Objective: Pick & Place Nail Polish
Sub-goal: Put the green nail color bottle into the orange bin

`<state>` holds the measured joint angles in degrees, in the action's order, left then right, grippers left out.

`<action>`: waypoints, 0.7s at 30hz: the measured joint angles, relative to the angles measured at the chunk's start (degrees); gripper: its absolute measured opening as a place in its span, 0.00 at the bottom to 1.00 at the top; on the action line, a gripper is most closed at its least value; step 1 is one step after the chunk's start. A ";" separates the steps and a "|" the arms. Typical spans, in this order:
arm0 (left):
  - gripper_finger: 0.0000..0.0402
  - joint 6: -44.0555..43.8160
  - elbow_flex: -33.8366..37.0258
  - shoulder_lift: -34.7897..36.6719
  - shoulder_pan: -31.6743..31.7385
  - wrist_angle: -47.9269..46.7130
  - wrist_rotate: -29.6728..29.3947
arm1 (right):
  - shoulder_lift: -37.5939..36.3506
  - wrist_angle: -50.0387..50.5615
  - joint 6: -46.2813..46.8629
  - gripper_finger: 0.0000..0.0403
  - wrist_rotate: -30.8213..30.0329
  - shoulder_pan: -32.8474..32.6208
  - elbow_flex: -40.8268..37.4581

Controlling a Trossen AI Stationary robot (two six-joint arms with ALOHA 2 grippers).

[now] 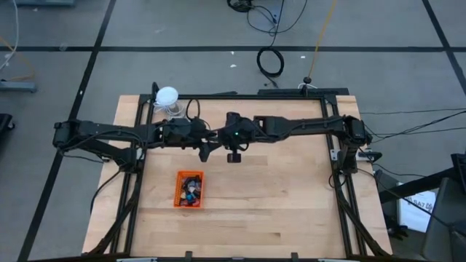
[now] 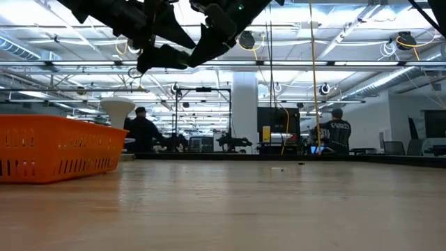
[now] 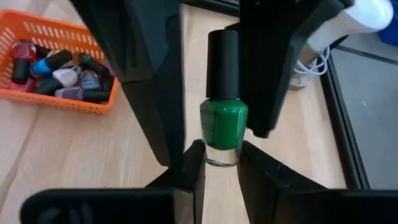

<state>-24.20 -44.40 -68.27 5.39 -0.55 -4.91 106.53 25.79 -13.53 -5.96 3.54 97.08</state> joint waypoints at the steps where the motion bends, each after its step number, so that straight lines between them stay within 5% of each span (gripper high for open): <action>1: 0.68 0.27 0.00 0.00 -0.11 0.34 0.07 | 0.01 0.00 -0.27 0.16 0.03 -0.21 -0.03; 5: 0.58 1.65 0.00 0.02 -0.28 1.07 0.68 | -0.06 -0.16 -0.82 0.17 -0.05 -0.66 -0.03; 13: 0.13 1.76 0.02 0.02 -0.20 0.39 1.61 | -0.06 0.06 -0.67 0.17 0.04 -0.68 -0.07; 21: 0.12 1.72 0.00 0.09 -0.26 -0.22 0.60 | -0.06 -0.27 -0.32 0.18 0.00 -0.66 -0.07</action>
<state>-22.48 -44.40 -68.18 5.13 -0.76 -4.31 106.48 25.52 -13.85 -5.95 2.87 97.01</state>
